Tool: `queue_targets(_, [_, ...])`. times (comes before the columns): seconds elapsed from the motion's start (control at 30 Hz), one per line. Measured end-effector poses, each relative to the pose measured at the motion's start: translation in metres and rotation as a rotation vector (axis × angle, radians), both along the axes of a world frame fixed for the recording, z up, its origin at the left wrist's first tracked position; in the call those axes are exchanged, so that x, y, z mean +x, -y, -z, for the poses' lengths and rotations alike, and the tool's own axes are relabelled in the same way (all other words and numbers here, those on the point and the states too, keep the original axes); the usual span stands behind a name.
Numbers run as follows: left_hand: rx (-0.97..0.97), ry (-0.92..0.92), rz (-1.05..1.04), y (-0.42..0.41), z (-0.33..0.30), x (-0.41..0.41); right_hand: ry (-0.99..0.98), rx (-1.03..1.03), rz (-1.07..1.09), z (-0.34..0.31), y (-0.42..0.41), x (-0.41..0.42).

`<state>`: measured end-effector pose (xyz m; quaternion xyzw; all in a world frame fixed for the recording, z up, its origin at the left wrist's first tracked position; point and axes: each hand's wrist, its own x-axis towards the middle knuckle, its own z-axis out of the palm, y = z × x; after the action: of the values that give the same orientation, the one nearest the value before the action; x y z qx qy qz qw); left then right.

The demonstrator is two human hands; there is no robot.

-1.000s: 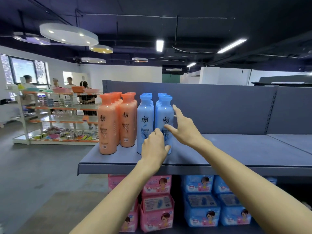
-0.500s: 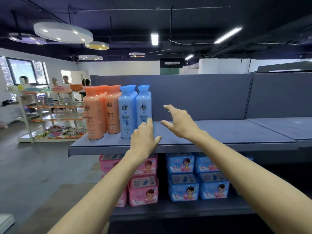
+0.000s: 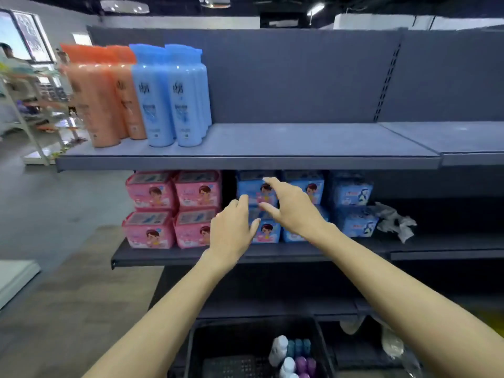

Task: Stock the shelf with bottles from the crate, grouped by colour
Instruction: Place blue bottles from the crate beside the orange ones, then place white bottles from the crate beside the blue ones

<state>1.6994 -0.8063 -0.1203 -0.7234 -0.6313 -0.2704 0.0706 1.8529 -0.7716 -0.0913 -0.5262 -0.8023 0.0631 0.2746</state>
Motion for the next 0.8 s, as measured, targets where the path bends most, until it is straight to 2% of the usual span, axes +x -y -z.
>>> queue_targets(0.2, [-0.259,0.028,0.025,0.009,0.114,0.005,0.028,-0.216,0.047,0.106,0.018,0.013])
queue_targets(0.5, [-0.648,-0.014,0.095,0.031,0.282,0.002,0.049,-0.620,0.288,0.289,0.060,0.036])
queue_targets(0.8, [-0.906,-0.027,0.112,0.032,0.421,0.024,0.058,-0.821,0.395,0.435,0.062,0.058])
